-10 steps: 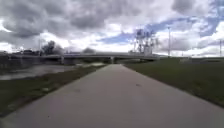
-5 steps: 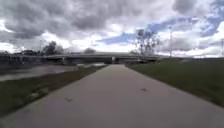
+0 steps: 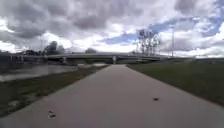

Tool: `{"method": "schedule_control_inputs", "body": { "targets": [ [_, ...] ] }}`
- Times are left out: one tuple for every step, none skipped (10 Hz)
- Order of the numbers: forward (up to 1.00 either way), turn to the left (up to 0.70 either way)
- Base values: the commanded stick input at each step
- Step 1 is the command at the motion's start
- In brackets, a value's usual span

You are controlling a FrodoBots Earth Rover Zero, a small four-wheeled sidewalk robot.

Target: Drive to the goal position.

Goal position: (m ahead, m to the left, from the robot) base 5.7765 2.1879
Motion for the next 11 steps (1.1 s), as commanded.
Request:
{"method": "schedule_control_inputs", "body": {
  "targets": [
    [1.0, 0.0],
    [1.0, 0.0],
    [1.0, 0.0],
    [1.0, 0.0],
    [1.0, 0.0],
    [1.0, 0.0],
    [1.0, 0.0],
    [1.0, 0.0],
    [1.0, 0.0],
    [1.0, 0.0],
    [1.0, 0.0]
  ]
}}
